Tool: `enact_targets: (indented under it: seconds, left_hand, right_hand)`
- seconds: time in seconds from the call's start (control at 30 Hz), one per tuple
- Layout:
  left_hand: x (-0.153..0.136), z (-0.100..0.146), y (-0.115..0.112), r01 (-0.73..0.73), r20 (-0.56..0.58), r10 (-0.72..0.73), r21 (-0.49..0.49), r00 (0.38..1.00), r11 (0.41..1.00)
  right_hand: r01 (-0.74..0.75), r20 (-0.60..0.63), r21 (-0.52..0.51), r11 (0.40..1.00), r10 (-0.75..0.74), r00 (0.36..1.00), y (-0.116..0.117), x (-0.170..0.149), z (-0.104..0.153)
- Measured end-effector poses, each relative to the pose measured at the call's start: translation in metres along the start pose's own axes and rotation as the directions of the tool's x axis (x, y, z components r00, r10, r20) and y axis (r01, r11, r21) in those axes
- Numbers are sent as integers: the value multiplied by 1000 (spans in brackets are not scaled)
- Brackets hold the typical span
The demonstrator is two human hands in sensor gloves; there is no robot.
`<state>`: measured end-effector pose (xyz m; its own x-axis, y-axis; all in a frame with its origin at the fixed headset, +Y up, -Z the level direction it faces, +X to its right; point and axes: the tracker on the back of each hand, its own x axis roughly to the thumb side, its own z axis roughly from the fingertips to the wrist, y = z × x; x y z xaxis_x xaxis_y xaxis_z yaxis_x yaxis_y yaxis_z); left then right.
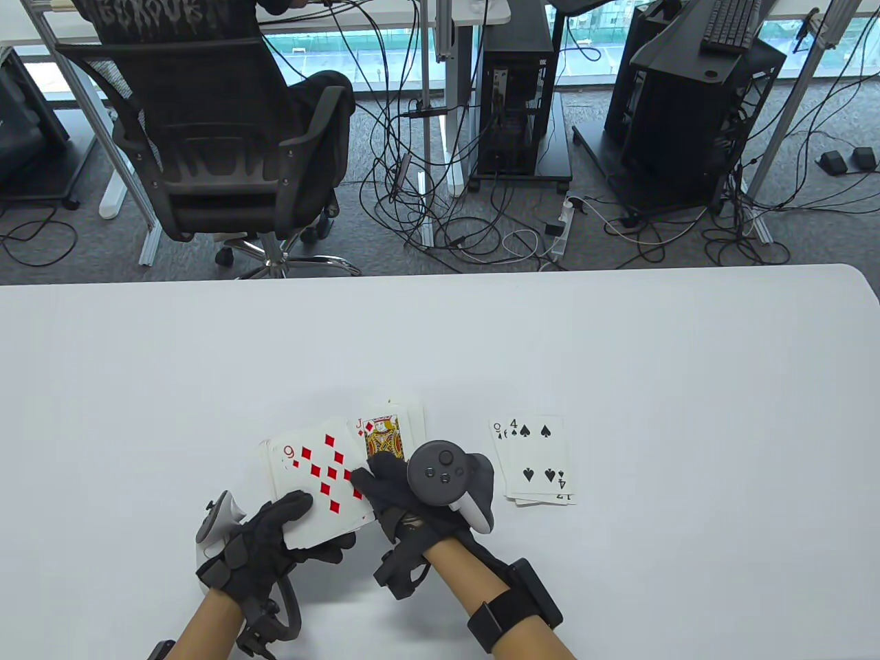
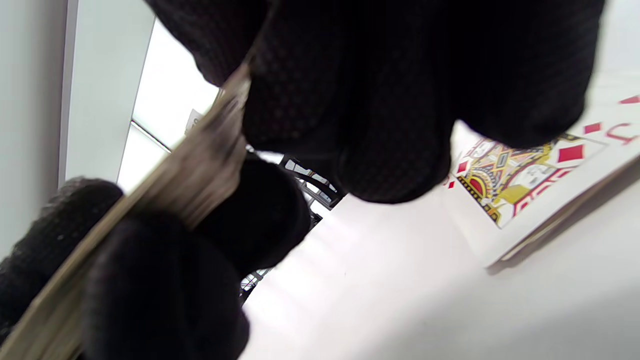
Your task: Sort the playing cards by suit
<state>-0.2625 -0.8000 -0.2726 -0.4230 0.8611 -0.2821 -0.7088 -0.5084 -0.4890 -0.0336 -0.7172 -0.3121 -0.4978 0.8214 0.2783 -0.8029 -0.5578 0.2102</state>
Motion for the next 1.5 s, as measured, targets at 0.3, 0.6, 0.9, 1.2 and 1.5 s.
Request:
enact_targets:
  seconds: [0.3,0.6,0.9,1.2,1.5]
  left_hand:
    - [3,0,0,-17,20,17,4,1000,1000]
    - [9,4,9,-39,63,36,43,997,998]
    - [10,4,9,-38,68,35,40,997,998]
    - [10,4,8,-35,59,32,41,998,999]
    - [9,4,8,-29,51,27,40,998,999]
  right_hand:
    - [-11,-125,-226,974,-18,992,-42,-38,-25]
    - [-241,-297,-170,955,184,937,-18,-53,-42]
    - [-684,-335,117,720,677,655,15,-48,-62]
    - [-784,-308,273,557,823,477,25,-52,-63]
    - [-766,-267,144,627,770,580,12,-36,-55]
